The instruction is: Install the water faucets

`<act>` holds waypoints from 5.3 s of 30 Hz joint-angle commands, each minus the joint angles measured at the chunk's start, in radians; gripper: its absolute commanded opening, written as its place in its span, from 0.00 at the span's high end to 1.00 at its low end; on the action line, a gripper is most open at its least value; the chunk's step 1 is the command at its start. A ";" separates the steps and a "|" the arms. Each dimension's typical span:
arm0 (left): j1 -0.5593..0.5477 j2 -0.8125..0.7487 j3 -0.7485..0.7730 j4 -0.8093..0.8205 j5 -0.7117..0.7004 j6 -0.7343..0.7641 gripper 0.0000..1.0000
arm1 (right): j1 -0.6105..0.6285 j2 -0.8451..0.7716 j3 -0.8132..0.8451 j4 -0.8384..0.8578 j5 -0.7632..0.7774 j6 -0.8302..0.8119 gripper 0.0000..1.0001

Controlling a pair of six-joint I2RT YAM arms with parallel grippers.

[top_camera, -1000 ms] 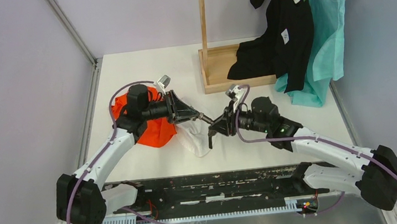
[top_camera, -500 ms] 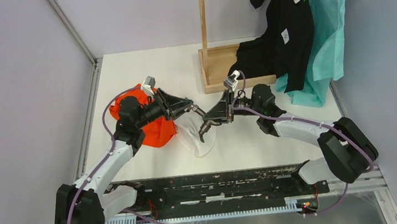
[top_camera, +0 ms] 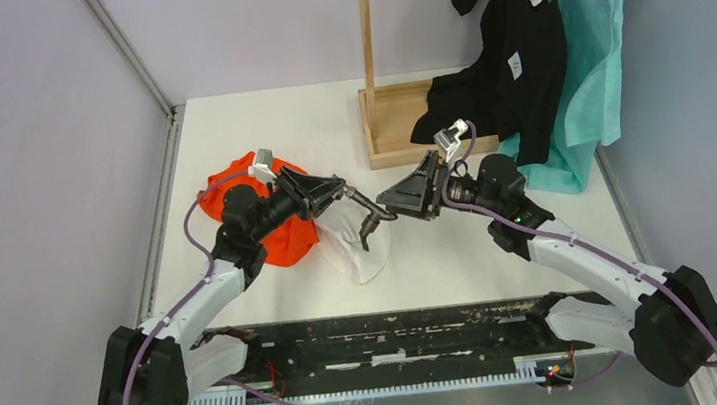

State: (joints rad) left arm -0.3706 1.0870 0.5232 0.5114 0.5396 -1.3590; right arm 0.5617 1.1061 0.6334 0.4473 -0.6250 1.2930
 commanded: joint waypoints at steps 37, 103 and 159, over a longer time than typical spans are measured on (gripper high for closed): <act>0.006 -0.056 -0.028 0.120 -0.191 -0.080 0.97 | 0.221 0.166 -0.120 0.588 0.426 0.347 0.97; 0.016 -0.136 0.148 -0.333 -0.257 -0.155 0.97 | 0.539 0.375 -0.179 0.845 1.060 -2.482 0.15; -0.005 -0.021 0.136 -0.205 -0.152 -0.077 0.97 | 0.566 -0.007 -0.095 -0.014 0.948 -1.565 0.99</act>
State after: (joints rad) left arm -0.3725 1.0435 0.6083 0.1108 0.3992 -1.4792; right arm 1.1240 1.1549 0.5144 0.4641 0.2565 -0.4984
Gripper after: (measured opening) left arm 0.354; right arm 0.255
